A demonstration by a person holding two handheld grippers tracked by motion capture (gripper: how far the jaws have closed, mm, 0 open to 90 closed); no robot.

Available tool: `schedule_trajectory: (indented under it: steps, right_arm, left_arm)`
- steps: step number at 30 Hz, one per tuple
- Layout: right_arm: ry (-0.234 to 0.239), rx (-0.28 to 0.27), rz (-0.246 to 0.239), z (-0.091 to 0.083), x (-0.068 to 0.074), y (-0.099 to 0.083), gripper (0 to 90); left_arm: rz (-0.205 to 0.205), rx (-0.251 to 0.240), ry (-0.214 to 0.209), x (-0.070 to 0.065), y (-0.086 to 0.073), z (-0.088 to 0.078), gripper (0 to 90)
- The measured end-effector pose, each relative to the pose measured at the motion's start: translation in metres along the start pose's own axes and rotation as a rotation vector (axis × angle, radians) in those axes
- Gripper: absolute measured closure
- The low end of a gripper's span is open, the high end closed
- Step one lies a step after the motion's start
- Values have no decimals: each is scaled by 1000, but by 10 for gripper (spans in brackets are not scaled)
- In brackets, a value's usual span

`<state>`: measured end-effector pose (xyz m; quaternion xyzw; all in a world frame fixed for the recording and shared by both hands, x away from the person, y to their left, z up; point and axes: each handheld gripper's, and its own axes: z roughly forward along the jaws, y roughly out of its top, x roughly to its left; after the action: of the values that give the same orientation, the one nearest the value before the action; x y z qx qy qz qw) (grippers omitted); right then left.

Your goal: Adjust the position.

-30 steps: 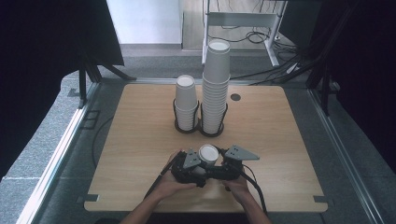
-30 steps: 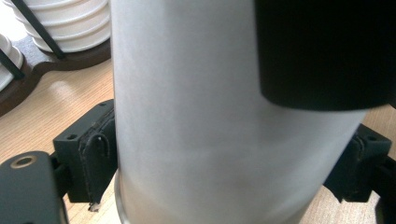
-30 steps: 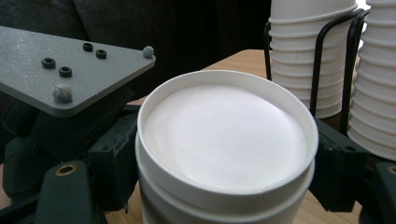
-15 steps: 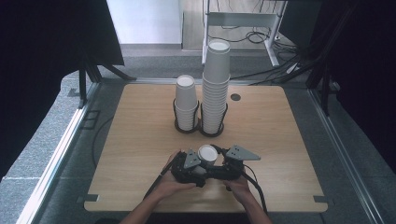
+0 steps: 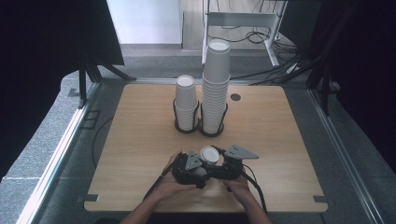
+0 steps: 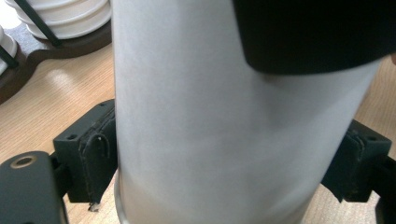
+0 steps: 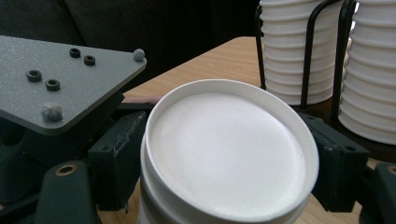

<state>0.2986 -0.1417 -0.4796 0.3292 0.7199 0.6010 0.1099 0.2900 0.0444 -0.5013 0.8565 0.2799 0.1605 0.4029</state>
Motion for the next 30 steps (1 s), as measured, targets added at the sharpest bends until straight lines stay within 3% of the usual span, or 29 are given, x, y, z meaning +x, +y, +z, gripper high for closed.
schedule_trajectory:
  steps: [30]
  right_arm:
    - [4,32,-7,1,1,-2,212]
  left_arm:
    - [54,8,47,-3,-1,-1,120]
